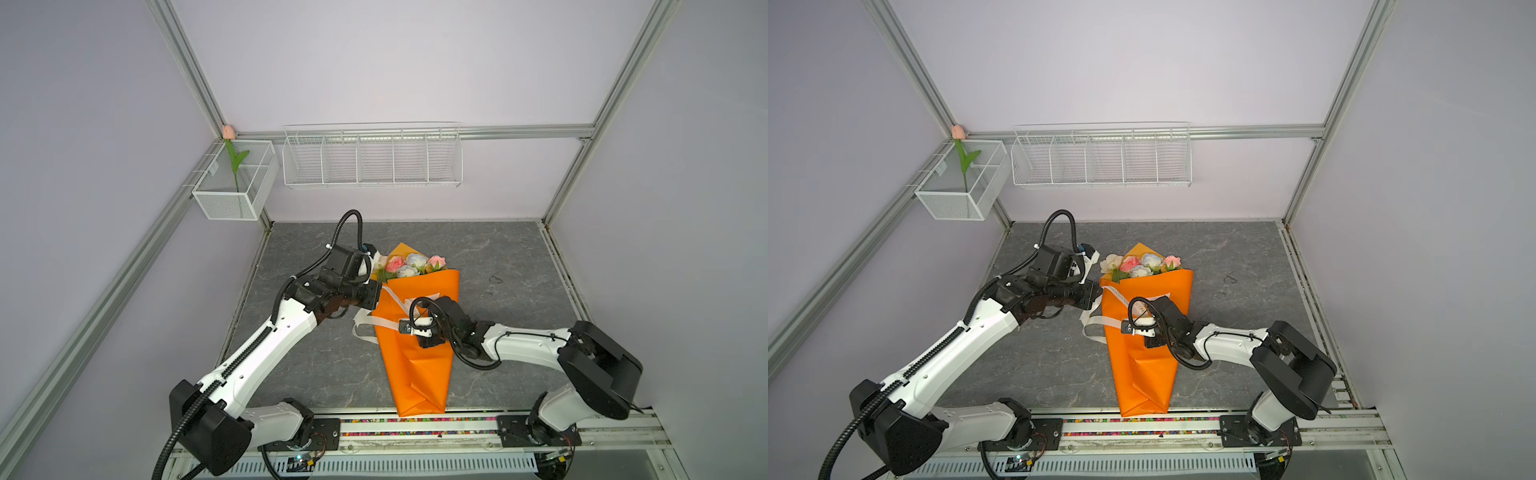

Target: Tie the bouquet of fake flowers

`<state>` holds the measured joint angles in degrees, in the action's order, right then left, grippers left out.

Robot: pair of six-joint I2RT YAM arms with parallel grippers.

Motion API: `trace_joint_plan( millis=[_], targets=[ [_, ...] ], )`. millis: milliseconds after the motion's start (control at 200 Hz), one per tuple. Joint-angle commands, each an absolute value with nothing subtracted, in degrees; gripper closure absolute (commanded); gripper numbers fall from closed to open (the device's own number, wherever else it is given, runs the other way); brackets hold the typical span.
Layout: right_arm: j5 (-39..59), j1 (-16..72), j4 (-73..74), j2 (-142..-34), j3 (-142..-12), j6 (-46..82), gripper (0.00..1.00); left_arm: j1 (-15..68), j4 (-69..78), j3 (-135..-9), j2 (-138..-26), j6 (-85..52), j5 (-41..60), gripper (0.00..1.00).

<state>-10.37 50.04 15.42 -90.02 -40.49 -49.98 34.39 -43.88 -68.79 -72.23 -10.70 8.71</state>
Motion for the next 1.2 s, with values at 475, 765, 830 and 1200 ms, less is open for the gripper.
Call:
trace_joint_plan(
  millis=[475,765,830,1200],
  targets=[
    [-5.89,47.15,18.2,-92.1,-43.21,-50.14,0.63,34.21,-44.85,-70.69,-72.51,-10.13,9.17,1.0],
    [-2.39,46.58,0.97,-88.48,-49.97,-42.98,0.93,33.86,-44.66,-70.83,-73.37,-10.96,6.86,1.0],
    [-1.15,46.27,-5.88,-87.32,-53.89,-39.01,0.94,33.6,-44.48,-71.16,-73.79,-11.31,6.14,1.0],
    [23.72,42.16,-35.27,-88.35,-70.02,-21.29,0.94,31.2,-44.43,-76.26,-81.58,-11.9,5.7,0.89]
  ],
)
